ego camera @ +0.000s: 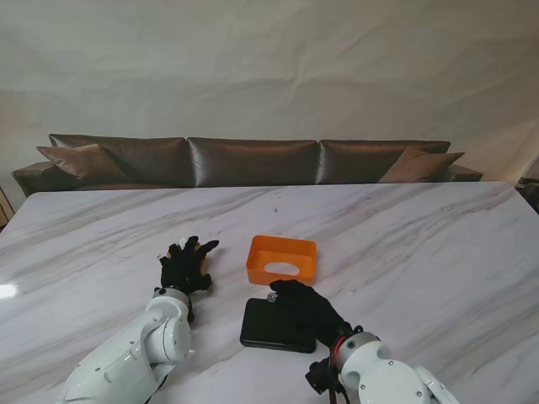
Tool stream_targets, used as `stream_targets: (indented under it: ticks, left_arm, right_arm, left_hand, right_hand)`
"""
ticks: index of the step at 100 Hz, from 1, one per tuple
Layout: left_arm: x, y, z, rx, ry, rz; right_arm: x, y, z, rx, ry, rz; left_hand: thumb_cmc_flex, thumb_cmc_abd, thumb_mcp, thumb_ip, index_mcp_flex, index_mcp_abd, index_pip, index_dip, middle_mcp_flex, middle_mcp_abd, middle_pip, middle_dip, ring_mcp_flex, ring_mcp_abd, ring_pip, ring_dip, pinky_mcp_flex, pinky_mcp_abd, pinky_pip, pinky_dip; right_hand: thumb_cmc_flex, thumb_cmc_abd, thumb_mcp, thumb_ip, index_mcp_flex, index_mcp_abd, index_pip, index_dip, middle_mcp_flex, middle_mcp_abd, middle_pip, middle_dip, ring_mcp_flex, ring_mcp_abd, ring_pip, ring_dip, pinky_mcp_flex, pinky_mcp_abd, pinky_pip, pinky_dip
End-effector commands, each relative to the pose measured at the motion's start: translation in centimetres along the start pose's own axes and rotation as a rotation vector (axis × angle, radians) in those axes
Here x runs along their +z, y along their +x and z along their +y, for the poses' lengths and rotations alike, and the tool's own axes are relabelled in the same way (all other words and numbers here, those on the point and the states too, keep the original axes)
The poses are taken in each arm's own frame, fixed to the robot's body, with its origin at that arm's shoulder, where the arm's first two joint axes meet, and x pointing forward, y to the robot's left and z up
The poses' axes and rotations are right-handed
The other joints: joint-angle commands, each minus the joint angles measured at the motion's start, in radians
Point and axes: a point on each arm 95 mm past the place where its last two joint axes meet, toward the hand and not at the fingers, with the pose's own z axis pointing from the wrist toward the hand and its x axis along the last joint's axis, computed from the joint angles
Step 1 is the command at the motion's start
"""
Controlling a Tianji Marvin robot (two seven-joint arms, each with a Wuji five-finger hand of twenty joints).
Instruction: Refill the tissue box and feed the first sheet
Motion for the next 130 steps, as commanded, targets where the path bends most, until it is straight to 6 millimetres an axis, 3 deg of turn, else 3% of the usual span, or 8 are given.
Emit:
stream_targets:
  ticks: [1, 11, 19, 29, 40, 61, 84, 130]
  left_arm:
    - [-0.8, -0.1, 2.0, 0.0, -0.05, -0.006]
    - [-0.8, -0.1, 2.5, 0.003, -0.03, -0.005]
    - [-0.8, 0.0, 2.8, 0.0, -0.013, -0.009]
    - [-0.7, 0.3, 2.8, -0.003, 0.044, -0.018]
    - [-0.6, 0.6, 2.4, -0.021, 0.099, -0.006]
    - [-0.6, 1.0, 0.7, -0.085, 0.142, 0.025]
    - [-0.7, 1.3, -2.0, -0.129, 0.207, 0.036]
    - [-0.2, 3.7, -10.2, -0.346, 0.176, 0.198]
  right_arm:
    - [0.0, -0.1, -0.3, 0.004, 0.016, -0.003]
    - [-0.1, -0.2, -0.3, 0.004, 0.014, -0.003]
    - [0.0, -0.2, -0.1, 0.001, 0.014, -0.003]
    - [-0.2, 0.0, -0.2, -0.003, 0.015, 0.0]
    - [-0.3, -0.4, -0.2, -0.001, 0.01, -0.004]
    - [-0.5, -0.8, -0.2, 0.006, -0.003, -0.014]
    - [-0.7, -0.5, -0.2, -0.001, -0.005, -0.007]
    - [-1.2, 0.6, 0.8, -0.128, -0.055, 0.031]
  left_hand:
    - [0.111, 0.0, 0.135, 0.082, -0.043, -0.042, 0.07, 0.079, 0.006, -0.016, 0.084, 0.137, 0.129, -0.065, 0.401, 0.184, 0.101, -0.26, 1.459, 0.022]
    - [0.174, 0.0, 0.18, 0.114, -0.073, -0.034, 0.252, 0.284, 0.021, -0.015, 0.268, 0.333, 0.205, -0.1, 0.531, 0.327, 0.23, -0.409, 1.591, -0.01]
    - [0.225, -0.055, 0.237, 0.071, -0.156, 0.144, 0.575, 0.474, 0.028, -0.011, 0.504, 0.362, 0.297, -0.136, 0.61, 0.454, 0.337, -0.543, 1.746, -0.244]
    - [0.36, -0.272, 0.392, -0.167, -0.073, 0.215, 0.881, 0.602, 0.074, -0.028, 0.772, 0.37, 0.468, -0.156, 0.674, 0.59, 0.526, -0.712, 1.843, -0.336]
    - [0.399, -0.344, 0.485, -0.18, 0.081, 0.156, 1.006, 0.747, 0.228, -0.085, 0.833, 0.447, 0.585, -0.208, 0.779, 0.587, 0.676, -0.809, 1.827, -0.254]
    - [0.438, -0.391, 0.549, -0.137, 0.182, 0.124, 1.055, 0.905, 0.321, -0.106, 0.88, 0.5, 0.65, -0.226, 0.848, 0.61, 0.748, -0.821, 1.83, -0.236]
    - [0.466, -0.395, 0.597, -0.204, 0.181, 0.124, 1.045, 0.932, 0.319, -0.103, 0.877, 0.505, 0.645, -0.229, 0.883, 0.656, 0.771, -0.846, 1.837, -0.137]
    - [0.472, -0.354, 0.572, -0.211, 0.165, 0.13, 1.035, 0.924, 0.303, -0.096, 0.866, 0.5, 0.622, -0.225, 0.872, 0.687, 0.746, -0.849, 1.837, -0.11]
  right_hand:
    - [-0.003, 0.024, -0.019, -0.034, -0.014, 0.006, 0.005, 0.004, -0.011, 0.014, 0.021, 0.015, -0.016, 0.008, 0.019, 0.01, -0.007, -0.013, 0.014, -0.004]
    - [-0.002, 0.025, -0.019, -0.035, -0.013, 0.006, 0.005, 0.004, -0.01, 0.015, 0.021, 0.015, -0.016, 0.007, 0.02, 0.011, -0.007, -0.013, 0.015, -0.004]
    - [-0.003, 0.026, -0.019, -0.036, -0.014, 0.006, 0.005, 0.004, -0.011, 0.015, 0.021, 0.015, -0.016, 0.008, 0.02, 0.011, -0.007, -0.013, 0.014, -0.004]
    - [-0.004, 0.028, -0.019, -0.036, -0.015, 0.006, 0.005, 0.004, -0.009, 0.015, 0.022, 0.015, -0.014, 0.01, 0.021, 0.011, -0.007, -0.014, 0.015, -0.004]
    - [-0.004, 0.027, -0.019, -0.037, -0.015, 0.008, 0.007, 0.004, -0.008, 0.018, 0.024, 0.016, -0.015, 0.019, 0.023, 0.013, -0.007, -0.016, 0.016, -0.003]
    - [0.0, 0.026, -0.018, -0.038, -0.012, 0.012, 0.008, 0.005, -0.007, 0.023, 0.024, 0.016, -0.013, 0.019, 0.027, 0.014, -0.007, -0.015, 0.017, -0.003]
    - [-0.002, 0.027, -0.018, -0.038, -0.014, 0.011, 0.008, 0.004, -0.007, 0.021, 0.026, 0.017, -0.014, 0.018, 0.026, 0.014, -0.007, -0.017, 0.019, -0.004]
    - [0.163, -0.101, 0.0, -0.042, 0.035, -0.143, 0.05, 0.032, 0.053, 0.011, 0.066, 0.035, 0.059, 0.039, 0.076, 0.038, 0.028, -0.024, 0.067, 0.002]
